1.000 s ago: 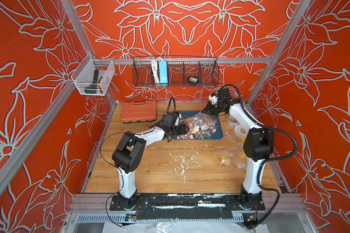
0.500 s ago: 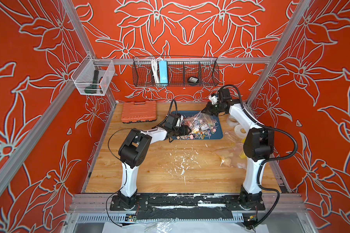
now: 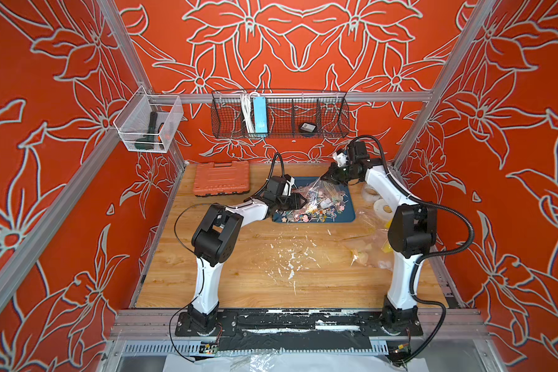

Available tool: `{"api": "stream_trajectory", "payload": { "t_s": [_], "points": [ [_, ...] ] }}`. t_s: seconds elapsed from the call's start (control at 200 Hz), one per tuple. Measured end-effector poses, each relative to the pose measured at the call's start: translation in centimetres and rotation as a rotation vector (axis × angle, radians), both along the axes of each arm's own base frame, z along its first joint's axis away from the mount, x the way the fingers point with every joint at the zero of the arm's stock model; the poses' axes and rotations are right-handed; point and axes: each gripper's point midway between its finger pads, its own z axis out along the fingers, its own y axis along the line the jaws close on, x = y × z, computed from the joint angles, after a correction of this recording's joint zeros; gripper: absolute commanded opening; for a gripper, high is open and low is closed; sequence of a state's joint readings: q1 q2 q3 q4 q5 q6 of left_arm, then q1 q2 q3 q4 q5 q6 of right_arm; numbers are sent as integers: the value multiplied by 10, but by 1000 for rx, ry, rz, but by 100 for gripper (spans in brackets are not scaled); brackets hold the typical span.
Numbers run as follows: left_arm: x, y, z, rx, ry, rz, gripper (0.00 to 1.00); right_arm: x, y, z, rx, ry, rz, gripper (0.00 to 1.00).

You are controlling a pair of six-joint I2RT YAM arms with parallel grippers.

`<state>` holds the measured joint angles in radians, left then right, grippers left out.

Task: Pour candies out of the ziploc bag
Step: 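Pour the candies out of the ziploc bag onto the tray.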

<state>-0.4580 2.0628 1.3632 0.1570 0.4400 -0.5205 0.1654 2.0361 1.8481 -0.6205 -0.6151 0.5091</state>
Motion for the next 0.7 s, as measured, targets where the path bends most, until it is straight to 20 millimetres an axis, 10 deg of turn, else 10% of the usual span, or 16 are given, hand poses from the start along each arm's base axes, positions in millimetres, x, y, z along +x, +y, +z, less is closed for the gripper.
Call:
{"api": "stream_trajectory", "payload": {
  "t_s": [0.335,0.696],
  "points": [
    [-3,2,-11,23,16,-9,49,-1,2,1,9,1,7,0],
    [-2,1,-13,24,15,-10,22,-1,2,1,12,0,9,0]
  ]
}}
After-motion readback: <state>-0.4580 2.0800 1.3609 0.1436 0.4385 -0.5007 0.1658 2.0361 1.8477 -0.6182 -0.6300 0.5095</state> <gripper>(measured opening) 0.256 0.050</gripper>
